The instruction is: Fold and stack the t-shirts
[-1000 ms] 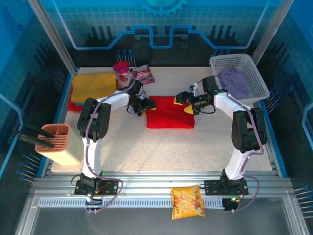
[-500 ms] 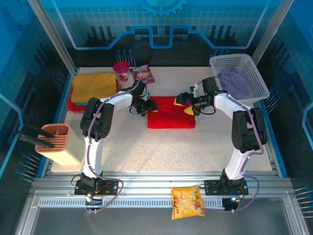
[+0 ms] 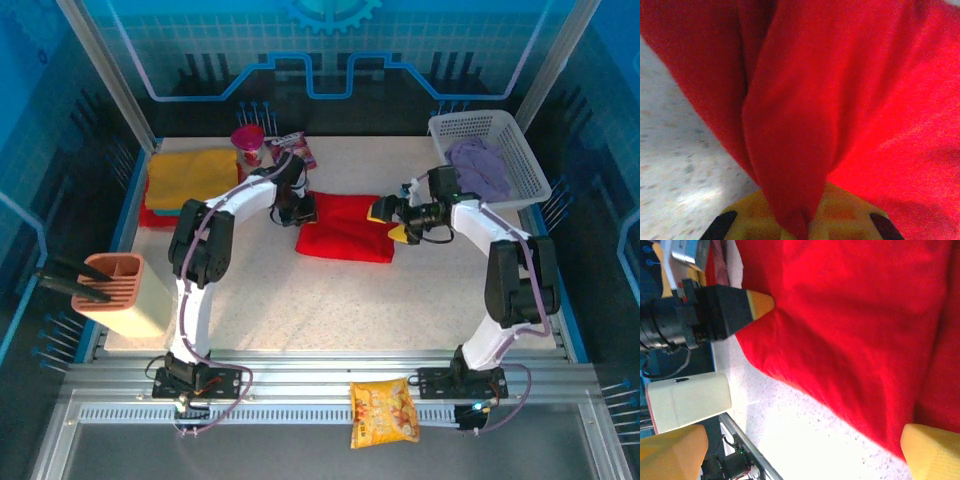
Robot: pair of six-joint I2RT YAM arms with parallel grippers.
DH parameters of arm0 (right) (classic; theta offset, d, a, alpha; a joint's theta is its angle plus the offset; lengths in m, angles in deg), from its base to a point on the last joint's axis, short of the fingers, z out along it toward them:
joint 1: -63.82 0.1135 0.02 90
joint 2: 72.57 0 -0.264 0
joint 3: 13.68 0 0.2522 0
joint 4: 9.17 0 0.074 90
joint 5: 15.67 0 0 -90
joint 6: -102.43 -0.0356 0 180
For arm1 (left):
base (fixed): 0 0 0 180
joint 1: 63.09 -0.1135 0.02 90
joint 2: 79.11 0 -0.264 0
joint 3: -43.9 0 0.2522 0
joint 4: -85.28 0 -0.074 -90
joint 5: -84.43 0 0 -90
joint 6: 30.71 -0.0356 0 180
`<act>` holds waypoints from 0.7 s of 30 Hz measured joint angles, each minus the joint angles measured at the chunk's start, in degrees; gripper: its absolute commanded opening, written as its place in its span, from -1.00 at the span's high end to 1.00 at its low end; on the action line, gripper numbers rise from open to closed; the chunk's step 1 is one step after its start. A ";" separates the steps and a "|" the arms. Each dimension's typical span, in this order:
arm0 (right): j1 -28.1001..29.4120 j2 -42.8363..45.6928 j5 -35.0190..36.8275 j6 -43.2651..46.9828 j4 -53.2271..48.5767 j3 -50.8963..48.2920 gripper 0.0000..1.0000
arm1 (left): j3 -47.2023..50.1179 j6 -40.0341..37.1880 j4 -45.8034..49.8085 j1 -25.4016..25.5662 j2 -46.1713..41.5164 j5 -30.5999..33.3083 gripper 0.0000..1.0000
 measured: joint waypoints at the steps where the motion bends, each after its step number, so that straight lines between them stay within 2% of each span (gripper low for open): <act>1: 0.00 1.07 0.00 0.00 -0.24 -0.59 -1.00 | -2.40 -1.09 2.75 -0.13 -0.28 1.18 1.00; 10: 0.00 5.20 0.00 0.63 -3.50 -2.78 -1.00 | -26.16 -6.69 21.14 -3.63 -0.70 6.91 1.00; 21: 0.04 6.97 0.37 0.61 -5.46 -4.37 -1.00 | -42.14 -11.43 34.56 -12.31 -0.24 8.74 1.00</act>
